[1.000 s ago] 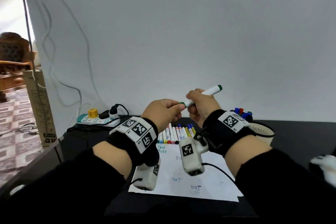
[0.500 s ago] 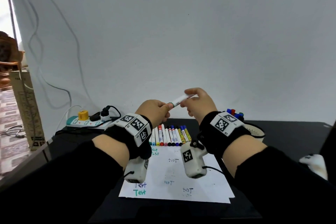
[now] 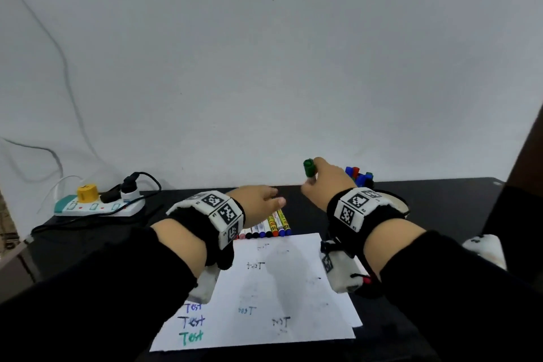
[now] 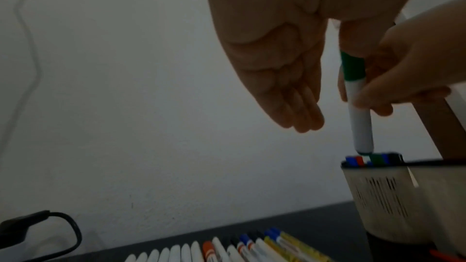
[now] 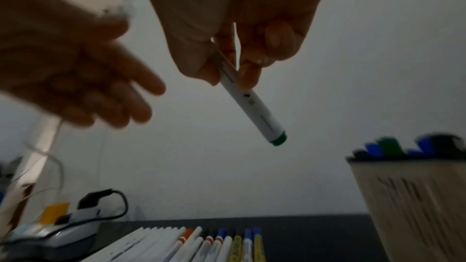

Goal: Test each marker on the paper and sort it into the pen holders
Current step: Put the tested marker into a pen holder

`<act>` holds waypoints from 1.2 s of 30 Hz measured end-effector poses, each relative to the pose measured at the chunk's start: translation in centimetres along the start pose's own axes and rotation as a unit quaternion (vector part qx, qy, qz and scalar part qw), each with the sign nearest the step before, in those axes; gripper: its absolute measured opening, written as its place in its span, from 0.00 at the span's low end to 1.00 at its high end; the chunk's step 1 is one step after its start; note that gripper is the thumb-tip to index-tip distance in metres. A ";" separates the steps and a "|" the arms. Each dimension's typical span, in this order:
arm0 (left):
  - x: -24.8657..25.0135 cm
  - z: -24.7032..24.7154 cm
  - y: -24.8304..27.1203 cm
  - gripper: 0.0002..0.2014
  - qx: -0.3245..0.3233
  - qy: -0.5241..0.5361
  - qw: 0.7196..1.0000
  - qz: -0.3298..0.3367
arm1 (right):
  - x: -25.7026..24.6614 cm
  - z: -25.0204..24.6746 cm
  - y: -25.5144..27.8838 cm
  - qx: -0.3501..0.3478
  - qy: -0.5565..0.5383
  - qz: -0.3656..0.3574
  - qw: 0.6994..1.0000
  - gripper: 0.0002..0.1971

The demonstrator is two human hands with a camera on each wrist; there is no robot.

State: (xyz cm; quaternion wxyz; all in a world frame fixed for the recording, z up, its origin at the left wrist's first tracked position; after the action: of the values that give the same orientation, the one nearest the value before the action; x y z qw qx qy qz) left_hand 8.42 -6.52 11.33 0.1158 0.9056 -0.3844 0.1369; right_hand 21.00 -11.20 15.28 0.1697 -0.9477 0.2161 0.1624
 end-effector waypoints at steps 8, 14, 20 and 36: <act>0.5 10.1 -5.1 0.32 -0.201 -0.167 0.965 0.006 | 8.6 -1.6 -2.7 0.060 -0.137 0.102 0.983 0.12; 1.9 14.0 -7.0 0.40 -0.260 -0.225 0.937 0.059 | 12.7 -2.0 -4.3 0.105 -0.153 0.146 0.972 0.11; 1.3 16.5 -7.5 0.52 -0.290 -0.249 0.921 0.076 | 15.2 -0.9 -5.5 0.088 -0.127 0.197 0.968 0.07; 0.2 18.1 -8.3 0.54 -0.310 -0.233 0.918 0.082 | 16.3 0.7 -7.5 0.073 -0.102 0.210 0.970 0.13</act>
State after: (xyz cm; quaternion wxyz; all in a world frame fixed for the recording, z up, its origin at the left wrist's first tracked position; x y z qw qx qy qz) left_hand 17.50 -6.74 -6.36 0.2866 0.7957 -0.4966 -0.1950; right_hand 38.23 -10.37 10.36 0.2220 -0.8446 0.4029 0.2738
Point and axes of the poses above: each hand's wrist, its own y-axis away from the middle knuckle, its own z-axis out of the palm, x = y × z, the point moved 10 cm from there along -y, towards the middle knuckle, and after that the axes turned 3 degrees about -x, right-handed, at the moved point
